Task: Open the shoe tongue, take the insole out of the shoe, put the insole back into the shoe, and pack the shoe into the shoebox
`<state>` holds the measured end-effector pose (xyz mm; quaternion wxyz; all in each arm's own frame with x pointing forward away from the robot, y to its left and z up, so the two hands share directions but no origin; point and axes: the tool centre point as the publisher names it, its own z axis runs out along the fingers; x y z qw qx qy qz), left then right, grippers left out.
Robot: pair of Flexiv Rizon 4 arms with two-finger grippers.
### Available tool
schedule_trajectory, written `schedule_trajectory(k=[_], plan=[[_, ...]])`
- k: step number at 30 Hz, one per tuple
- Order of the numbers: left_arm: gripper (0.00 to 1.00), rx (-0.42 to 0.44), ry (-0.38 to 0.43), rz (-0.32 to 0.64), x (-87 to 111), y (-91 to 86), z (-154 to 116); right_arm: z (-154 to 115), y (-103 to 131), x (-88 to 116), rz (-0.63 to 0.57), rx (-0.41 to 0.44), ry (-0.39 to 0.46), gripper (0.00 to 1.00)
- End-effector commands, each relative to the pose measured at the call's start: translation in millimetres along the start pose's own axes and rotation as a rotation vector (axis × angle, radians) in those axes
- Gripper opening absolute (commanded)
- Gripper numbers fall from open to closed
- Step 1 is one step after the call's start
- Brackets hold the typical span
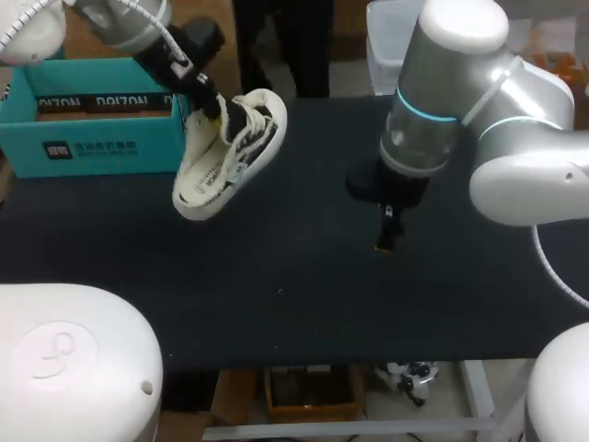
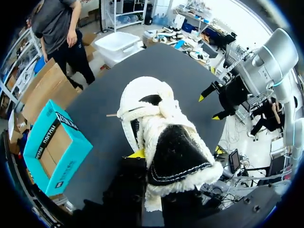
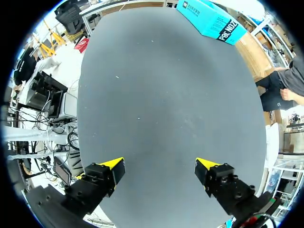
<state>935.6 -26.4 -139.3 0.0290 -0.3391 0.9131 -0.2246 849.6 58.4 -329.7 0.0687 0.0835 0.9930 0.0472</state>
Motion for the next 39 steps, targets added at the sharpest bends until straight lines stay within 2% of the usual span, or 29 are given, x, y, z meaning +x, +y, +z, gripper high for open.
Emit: schedule_trajectory(k=[1,5,6,12,13,14,15,20,22,24,25,37,38,39], plan=[[0.00,-0.101,0.010,0.146,-38.0,-23.2,-25,0,-1,0,-0.001,0.000,0.000,1.00],[0.00,-0.101,0.010,0.146,-38.0,-23.2,-25,0,-1,0,-0.001,0.000,0.000,1.00],[0.00,-0.141,-0.015,0.241,-68.4,-28.7,-37,0,-1,0,-0.001,0.000,0.000,1.00],[0.00,-0.141,-0.015,0.241,-68.4,-28.7,-37,0,-1,0,-0.001,0.000,0.000,1.00],[0.00,-0.151,-0.019,0.290,-80.5,-30.4,-44,0,-1,0,-0.001,0.000,0.000,1.00],[0.00,-0.168,-0.026,0.366,-110.8,-38.2,-56,0,-1,0,-0.001,0.000,0.000,1.00],[0.00,-0.176,-0.032,0.365,-120.3,-41.3,-58,0,-1,0,-0.001,0.000,0.000,1.00],[0.00,-0.176,-0.032,0.365,-120.3,-41.3,-58,0,-1,0,-0.001,0.000,0.000,1.00],[0.00,-0.252,-0.099,0.466,-185.4,-34.1,-72,0,-1,0,-0.001,0.000,0.000,1.00],[0.00,-0.266,-0.108,0.487,-250.5,-22.0,-82,0,-1,0,-0.001,0.000,0.000,1.00],[0.00,-0.266,-0.108,0.487,-264.6,-19.3,-84,0,-1,0,-0.001,0.000,0.000,1.00],[0.00,-0.266,-0.108,0.487,-264.6,-19.3,-84,0,-1,0,-0.001,0.000,0.000,1.00],[0.00,-0.267,-0.107,0.488,-273.8,-16.7,-85,0,-1,0,-0.001,0.000,0.000,1.00],[0.00,-0.267,-0.107,0.488,-273.8,-16.7,-85,0,-1,0,-0.001,0.000,0.000,1.00]])
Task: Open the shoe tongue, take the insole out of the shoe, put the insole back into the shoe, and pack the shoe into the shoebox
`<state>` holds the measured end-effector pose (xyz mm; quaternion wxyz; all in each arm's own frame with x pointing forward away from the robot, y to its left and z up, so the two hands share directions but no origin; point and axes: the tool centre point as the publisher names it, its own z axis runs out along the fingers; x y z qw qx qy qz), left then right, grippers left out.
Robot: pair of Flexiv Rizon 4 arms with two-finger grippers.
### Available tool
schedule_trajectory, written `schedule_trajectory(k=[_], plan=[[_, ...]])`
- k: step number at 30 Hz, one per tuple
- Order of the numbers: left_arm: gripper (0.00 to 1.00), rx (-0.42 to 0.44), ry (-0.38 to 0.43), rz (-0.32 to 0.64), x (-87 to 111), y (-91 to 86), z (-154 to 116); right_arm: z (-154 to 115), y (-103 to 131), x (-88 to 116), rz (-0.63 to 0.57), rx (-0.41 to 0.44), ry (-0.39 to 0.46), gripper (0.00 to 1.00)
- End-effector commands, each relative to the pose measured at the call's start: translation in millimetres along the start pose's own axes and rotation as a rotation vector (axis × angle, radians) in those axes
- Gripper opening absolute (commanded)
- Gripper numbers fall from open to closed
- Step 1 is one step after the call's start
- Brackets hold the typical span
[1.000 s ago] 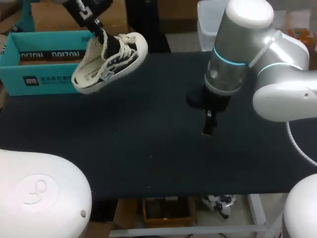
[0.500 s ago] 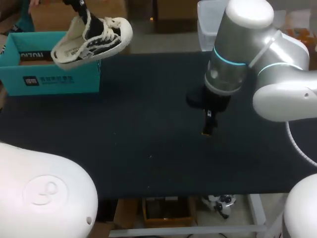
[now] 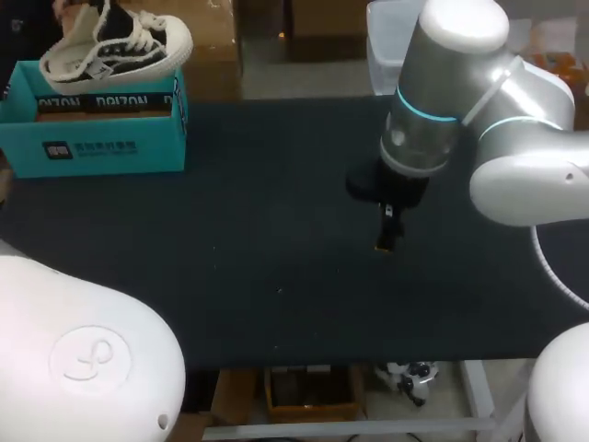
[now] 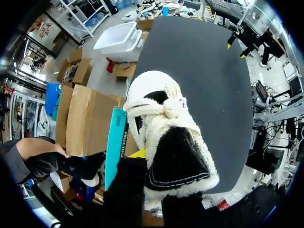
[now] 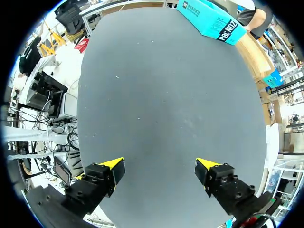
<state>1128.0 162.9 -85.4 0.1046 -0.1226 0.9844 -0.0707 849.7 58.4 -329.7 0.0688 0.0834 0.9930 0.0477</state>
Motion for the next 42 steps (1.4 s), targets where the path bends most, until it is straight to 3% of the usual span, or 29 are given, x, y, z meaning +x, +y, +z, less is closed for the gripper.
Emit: schedule_trajectory(k=[1,26,27,28,29,30,32,41,42], plan=[[0.00,-0.005,0.038,0.000,-12.0,2.9,-1,0,-1,0,-0.001,0.001,0.000,1.00],[0.00,-0.005,0.038,0.000,-12.0,2.9,-1,0,-1,0,-0.001,0.001,0.000,1.00],[0.00,-0.006,0.041,0.000,-20.2,12.0,1,0,-1,0,-0.001,0.001,0.000,1.00],[0.00,-0.031,0.042,0.007,-43.4,33.8,8,0,-1,0,-0.001,0.001,0.000,1.00],[0.00,-0.031,0.042,0.007,-43.4,33.8,8,0,-1,0,-0.001,0.001,0.000,1.00],[0.00,-0.050,0.038,0.010,-56.5,43.6,15,0,-1,0,-0.001,0.001,0.000,1.00],[0.00,-0.097,0.057,0.049,-96.7,75.2,53,0,-1,0,-0.001,0.001,0.000,1.00],[0.00,-0.102,0.066,0.052,-101.0,78.2,59,0,-1,0,-0.001,0.001,0.000,1.00],[0.00,-0.123,0.085,0.051,-115.0,85.7,77,0,-1,0,-0.001,0.001,0.000,1.00]])
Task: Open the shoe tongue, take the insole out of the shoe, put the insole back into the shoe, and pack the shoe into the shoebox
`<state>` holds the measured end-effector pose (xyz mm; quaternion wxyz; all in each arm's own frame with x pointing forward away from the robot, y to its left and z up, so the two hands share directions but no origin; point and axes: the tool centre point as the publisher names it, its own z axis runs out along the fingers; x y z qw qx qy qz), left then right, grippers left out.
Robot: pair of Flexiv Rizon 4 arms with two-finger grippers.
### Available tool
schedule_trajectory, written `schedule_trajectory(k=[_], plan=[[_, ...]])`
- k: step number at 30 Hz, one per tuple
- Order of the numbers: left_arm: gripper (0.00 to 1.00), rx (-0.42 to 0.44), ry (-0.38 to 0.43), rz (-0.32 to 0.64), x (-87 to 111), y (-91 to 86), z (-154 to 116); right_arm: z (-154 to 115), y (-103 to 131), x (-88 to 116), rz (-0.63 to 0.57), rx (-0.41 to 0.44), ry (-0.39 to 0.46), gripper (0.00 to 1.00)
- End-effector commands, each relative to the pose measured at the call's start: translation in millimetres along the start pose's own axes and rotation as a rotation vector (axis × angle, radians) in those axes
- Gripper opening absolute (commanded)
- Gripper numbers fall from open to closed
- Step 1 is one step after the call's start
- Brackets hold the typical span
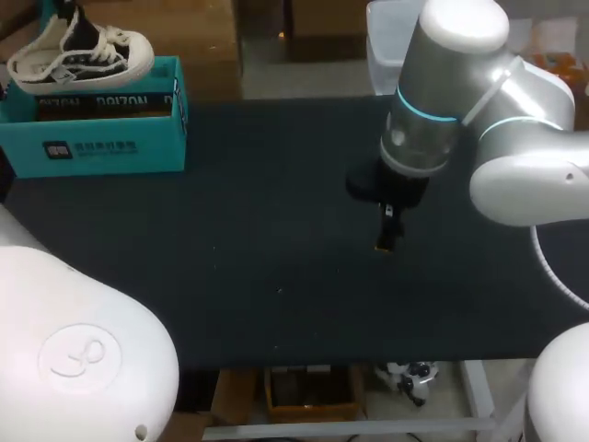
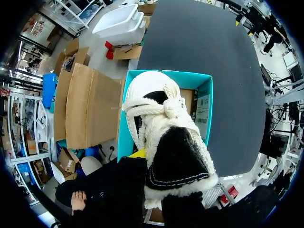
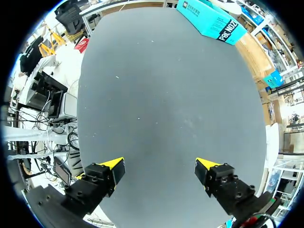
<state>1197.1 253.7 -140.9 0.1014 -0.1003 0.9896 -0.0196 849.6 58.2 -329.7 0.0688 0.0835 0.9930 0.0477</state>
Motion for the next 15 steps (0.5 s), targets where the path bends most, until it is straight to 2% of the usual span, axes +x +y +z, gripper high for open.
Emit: schedule_trajectory(k=[1,7,15], plan=[[0.00,-0.023,0.087,0.000,-36.4,5.3,19,0,-1,0,-0.001,0.001,0.000,1.00],[0.00,-0.023,0.087,0.000,-36.4,5.3,19,0,-1,0,-0.001,0.001,0.000,1.00],[0.00,-0.036,0.103,0.016,-49.9,11.1,39,0,-1,0,-0.001,0.001,0.000,1.00]])
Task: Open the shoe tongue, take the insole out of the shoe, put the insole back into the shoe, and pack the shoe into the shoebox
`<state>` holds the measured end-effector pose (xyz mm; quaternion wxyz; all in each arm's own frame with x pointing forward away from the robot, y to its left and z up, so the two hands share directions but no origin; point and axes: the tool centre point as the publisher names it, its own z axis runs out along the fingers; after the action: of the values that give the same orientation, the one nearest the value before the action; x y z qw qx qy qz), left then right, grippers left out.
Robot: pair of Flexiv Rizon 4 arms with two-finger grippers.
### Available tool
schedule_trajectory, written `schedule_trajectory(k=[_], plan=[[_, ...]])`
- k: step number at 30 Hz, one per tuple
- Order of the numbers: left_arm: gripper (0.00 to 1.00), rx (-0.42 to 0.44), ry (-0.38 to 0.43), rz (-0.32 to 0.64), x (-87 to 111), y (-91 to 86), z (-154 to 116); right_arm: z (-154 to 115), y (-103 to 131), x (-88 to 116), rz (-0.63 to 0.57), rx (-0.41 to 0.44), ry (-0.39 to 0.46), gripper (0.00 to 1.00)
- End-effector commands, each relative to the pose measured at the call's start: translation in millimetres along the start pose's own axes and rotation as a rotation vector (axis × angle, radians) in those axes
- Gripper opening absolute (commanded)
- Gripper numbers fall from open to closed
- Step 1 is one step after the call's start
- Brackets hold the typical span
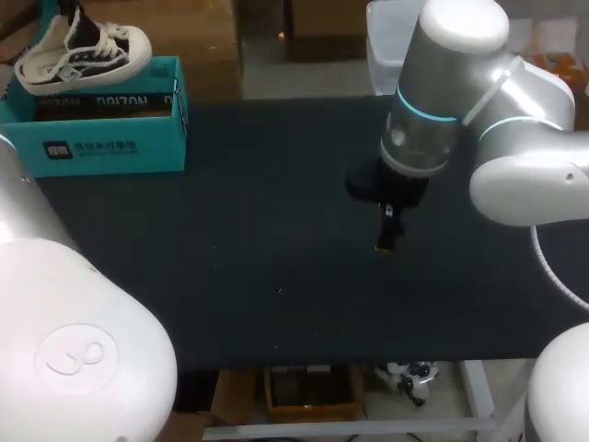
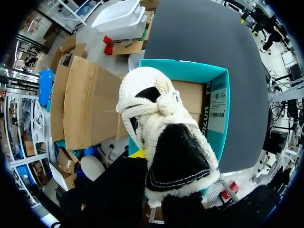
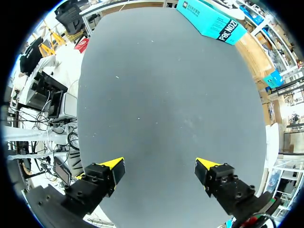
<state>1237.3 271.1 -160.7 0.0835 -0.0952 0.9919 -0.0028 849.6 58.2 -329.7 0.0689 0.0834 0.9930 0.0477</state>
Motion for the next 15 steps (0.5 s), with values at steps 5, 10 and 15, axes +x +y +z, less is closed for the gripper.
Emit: schedule_trajectory(k=[5,10,15], plan=[[0.00,-0.011,0.077,0.024,-12.9,-11.7,27.0,-0.3,-0.7,0.3,-0.001,0.001,0.000,1.00],[0.00,-0.011,0.077,0.024,-12.9,-11.7,27.0,-0.3,-0.7,0.3,-0.001,0.001,0.000,1.00],[0.00,-0.011,0.077,0.024,-12.9,-11.7,27.0,-0.3,-0.7,0.3,-0.001,0.001,0.000,1.00]])
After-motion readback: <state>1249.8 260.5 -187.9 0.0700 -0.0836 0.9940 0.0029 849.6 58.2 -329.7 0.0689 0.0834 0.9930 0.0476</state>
